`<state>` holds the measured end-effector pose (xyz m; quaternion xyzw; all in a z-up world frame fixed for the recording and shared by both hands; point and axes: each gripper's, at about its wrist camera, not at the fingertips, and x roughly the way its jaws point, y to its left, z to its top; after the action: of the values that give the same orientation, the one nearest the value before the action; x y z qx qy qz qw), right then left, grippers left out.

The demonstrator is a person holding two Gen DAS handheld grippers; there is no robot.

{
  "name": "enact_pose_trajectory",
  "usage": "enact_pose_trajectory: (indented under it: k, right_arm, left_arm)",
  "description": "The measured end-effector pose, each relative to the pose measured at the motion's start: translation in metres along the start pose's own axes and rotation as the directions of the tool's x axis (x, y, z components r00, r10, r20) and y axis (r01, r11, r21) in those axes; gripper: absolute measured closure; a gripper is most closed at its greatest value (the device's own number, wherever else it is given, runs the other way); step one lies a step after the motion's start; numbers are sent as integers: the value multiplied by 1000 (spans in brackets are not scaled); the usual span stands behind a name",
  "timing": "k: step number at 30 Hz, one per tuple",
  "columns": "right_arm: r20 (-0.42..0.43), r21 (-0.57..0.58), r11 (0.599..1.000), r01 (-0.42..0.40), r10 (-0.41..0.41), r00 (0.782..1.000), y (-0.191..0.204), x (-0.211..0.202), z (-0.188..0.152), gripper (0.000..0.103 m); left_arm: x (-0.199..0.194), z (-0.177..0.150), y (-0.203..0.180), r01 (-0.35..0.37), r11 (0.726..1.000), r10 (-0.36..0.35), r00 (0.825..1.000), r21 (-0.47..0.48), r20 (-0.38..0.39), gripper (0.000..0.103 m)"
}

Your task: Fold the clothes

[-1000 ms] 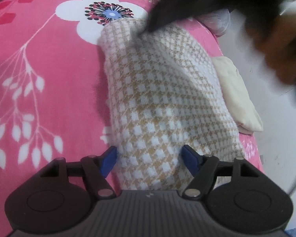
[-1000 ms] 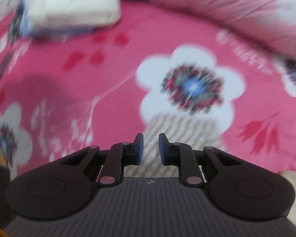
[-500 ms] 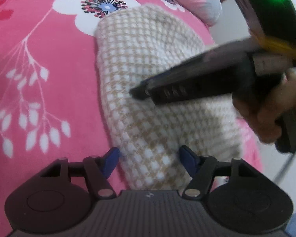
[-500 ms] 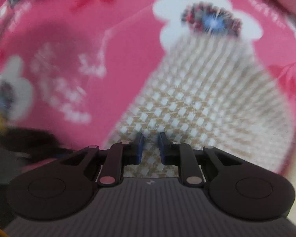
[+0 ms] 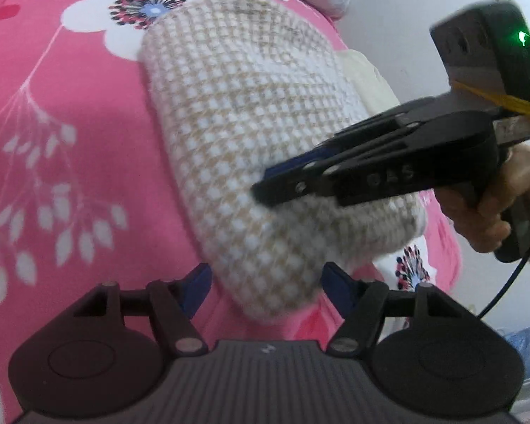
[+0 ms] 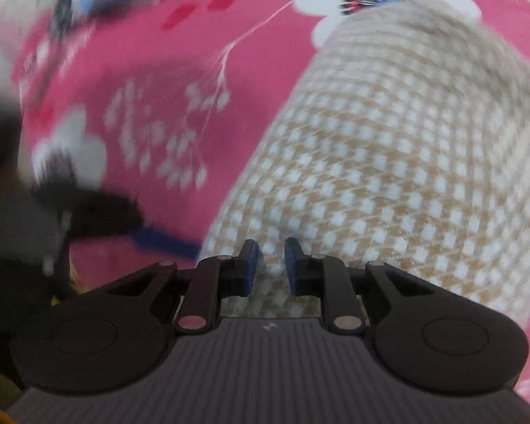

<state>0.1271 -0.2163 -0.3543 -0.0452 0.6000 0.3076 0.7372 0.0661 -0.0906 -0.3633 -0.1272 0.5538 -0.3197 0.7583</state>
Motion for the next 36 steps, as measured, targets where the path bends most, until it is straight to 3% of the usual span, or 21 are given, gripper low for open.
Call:
enact_pose_trajectory:
  k: [3,5,7,9,12,18,22,27,31,36]
  right_arm:
    - [73,30,998,-56,53,996,-10,-18,-13,85]
    - [142,110,988,-108,92,986,-29,-43,-24,76]
    - [249,200,971,-128,76,965,-58,-72,-40,44]
    - [347,313,940,-138,22,938,-97,-100,-62,33]
    - [405,484,857,-180,-37,914,-156,-113,-95,22]
    - [426,623,673,-399,136,894,-231,-57,-128,14]
    - [497,620,568,-542,251,831,-251,-28,-134,6]
    - [519,530,526,-665,419,745,-254,-10,-101,5]
    - [451,491,581,-649,468,760,-248,4,-69,3]
    - [452,498,566,-657,477,754,-250,9,-55,1]
  left_arm:
    - [-18,10,10,-10,998,11,1000,-69,16,32]
    - [-25,21,19,-6,991,12,999,-137,41,27]
    - [-26,38,28,0,977,13,998,-212,59,24]
    - [-18,58,31,3,968,14,998,-250,67,24]
    - [2,80,36,43,960,-29,998,-276,54,19]
    - [41,93,45,78,949,-84,996,-306,-9,19]
    - [62,97,49,88,943,-104,994,-322,-34,16]
    - [77,102,48,97,938,-110,994,-332,-21,11]
    - [81,100,46,105,933,-111,994,-344,0,8]
    - [88,98,37,96,927,-93,995,-362,26,3]
